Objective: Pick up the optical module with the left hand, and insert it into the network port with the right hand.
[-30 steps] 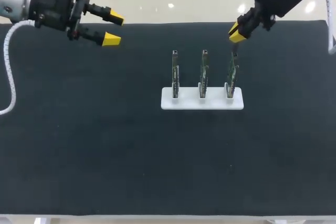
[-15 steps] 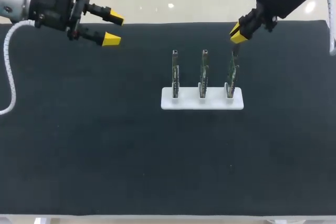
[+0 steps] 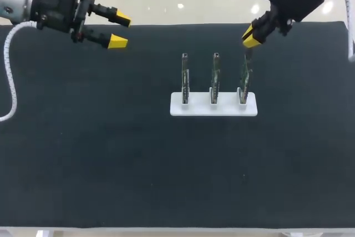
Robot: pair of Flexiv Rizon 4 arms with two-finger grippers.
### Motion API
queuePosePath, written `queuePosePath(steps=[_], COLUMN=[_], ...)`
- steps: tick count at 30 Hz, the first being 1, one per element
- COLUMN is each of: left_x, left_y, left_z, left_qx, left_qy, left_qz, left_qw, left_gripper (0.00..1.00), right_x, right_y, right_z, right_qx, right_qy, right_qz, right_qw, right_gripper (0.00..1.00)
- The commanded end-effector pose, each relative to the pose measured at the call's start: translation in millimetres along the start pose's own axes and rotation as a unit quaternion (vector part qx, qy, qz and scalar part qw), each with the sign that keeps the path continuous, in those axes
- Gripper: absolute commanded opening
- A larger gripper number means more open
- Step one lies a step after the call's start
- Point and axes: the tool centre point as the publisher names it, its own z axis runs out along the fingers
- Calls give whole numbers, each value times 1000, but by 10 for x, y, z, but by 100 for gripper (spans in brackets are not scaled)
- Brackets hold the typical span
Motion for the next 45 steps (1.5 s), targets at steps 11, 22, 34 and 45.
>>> queuePosePath(steps=[11, 22, 34, 45], left_x=[-3, -3, -3, -3], left_y=[9, 9, 9, 9], left_z=[3, 3, 3, 3], left_qx=[0, 0, 0, 0], left_qy=[2, 2, 2, 2], left_qz=[0, 0, 0, 0], left_qw=[1000, 1000, 1000, 1000], left_gripper=[100, 100, 100, 100], right_x=[13, -30, -106, -134], right_y=[6, -26, -29, -21], right_z=[32, 4, -129, -170], right_qx=[2, -5, -5, 1], right_qy=[-5, -14, -1, 14], right_qz=[-1, 2, 11, 15], right_qw=[1000, 1000, 1000, 1000], right_gripper=[0, 100, 43, 0])
